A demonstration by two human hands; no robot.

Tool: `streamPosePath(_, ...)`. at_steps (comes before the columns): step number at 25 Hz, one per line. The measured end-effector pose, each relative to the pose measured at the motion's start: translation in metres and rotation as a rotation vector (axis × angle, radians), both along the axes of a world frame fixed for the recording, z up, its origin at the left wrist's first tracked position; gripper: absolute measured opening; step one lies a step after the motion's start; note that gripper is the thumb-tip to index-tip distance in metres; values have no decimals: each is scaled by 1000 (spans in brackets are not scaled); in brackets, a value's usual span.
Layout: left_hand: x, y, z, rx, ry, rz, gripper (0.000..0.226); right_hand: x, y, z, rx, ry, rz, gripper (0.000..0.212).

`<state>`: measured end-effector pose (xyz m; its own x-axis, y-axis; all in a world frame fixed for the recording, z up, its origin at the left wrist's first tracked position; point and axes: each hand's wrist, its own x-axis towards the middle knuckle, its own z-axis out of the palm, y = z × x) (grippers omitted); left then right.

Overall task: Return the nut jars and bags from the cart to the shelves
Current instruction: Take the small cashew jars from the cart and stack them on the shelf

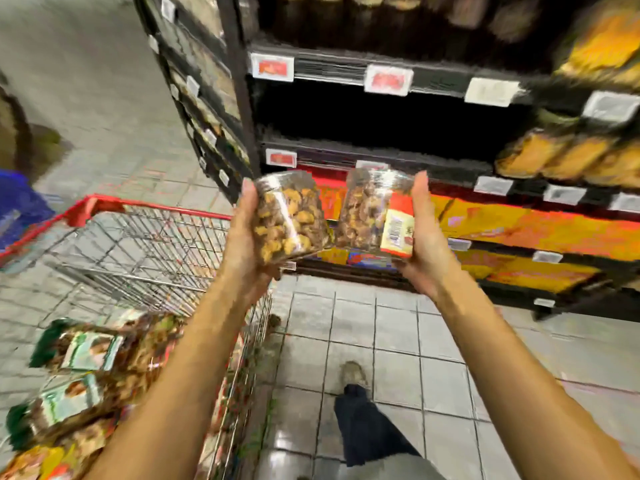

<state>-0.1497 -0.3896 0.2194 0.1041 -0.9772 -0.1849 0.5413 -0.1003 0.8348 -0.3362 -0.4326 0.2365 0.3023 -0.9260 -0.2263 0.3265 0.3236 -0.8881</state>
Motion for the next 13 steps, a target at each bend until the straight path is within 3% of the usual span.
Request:
streamPosePath(5,-19,-137,-18,34,31,37,64,-8,-138,-29,-43,335,-133,49)
streamPosePath(8,-9,-216,-43,85,55,134,70,5,-224,-55,-25,427,-72,46)
streamPosePath(10,2,-256,-64,162,-64,269,67,13,-268,-73,8,384,-42,45)
streamPosePath(13,23,-305,-89,137,-280,484,42,30,-322,-96,53,394,-107,42)
